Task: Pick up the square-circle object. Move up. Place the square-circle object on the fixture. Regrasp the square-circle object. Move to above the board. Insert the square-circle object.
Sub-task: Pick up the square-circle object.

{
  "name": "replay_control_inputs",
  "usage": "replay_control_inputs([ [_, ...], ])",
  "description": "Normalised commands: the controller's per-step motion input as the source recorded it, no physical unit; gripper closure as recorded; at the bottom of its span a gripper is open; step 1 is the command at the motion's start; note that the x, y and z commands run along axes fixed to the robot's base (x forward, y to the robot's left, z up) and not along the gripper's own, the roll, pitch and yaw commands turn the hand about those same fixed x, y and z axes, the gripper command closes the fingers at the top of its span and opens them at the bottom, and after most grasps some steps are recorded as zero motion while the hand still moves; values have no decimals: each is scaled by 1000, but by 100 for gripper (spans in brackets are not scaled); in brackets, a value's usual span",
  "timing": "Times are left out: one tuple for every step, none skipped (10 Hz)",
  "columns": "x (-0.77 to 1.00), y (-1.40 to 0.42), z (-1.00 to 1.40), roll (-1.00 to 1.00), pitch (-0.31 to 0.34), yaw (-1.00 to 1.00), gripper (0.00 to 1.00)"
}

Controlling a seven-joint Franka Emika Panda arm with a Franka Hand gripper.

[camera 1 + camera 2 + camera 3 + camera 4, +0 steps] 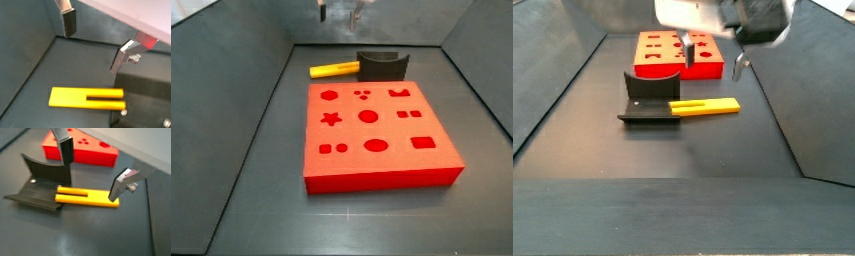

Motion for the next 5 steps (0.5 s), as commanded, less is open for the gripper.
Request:
replay_control_inputs([
  [-40, -23, -577, -51, -163, -1000, 0],
  [-57, -31, -583, -61, -179, -989, 0],
  [-63, -37, -586, -66, -187, -980, 0],
  [-71, -43, -586, -73, -199, -969, 0],
  [-71, -43, -583, -76, -200, -963, 0],
])
